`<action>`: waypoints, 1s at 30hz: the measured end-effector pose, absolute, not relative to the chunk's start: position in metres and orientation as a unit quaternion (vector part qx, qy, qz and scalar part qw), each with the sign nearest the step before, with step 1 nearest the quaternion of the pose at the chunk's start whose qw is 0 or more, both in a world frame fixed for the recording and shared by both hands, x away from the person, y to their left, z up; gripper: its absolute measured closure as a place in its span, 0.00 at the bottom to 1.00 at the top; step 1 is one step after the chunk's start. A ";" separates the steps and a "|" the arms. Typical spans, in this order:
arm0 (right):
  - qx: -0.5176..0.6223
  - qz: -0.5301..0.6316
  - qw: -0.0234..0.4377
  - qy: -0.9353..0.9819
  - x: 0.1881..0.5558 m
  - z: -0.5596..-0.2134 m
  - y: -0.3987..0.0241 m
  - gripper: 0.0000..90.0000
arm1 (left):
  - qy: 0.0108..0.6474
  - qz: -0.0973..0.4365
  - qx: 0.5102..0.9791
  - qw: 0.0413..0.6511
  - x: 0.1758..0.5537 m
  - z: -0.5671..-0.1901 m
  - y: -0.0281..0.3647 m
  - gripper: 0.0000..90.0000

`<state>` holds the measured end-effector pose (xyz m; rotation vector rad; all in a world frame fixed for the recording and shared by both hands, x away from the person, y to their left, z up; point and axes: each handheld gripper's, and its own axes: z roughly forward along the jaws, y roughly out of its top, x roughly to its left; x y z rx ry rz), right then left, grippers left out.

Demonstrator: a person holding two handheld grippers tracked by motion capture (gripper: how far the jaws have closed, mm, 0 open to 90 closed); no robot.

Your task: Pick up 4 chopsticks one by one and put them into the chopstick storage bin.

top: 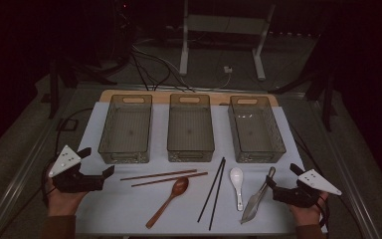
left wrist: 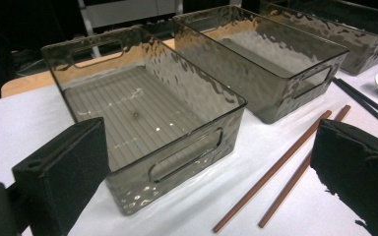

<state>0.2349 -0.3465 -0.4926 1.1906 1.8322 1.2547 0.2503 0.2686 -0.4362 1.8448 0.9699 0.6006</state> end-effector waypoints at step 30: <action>0.451 0.472 0.303 0.695 0.236 -0.494 -0.347 0.00 | 0.317 0.192 0.836 0.405 0.293 -0.439 0.211 0.03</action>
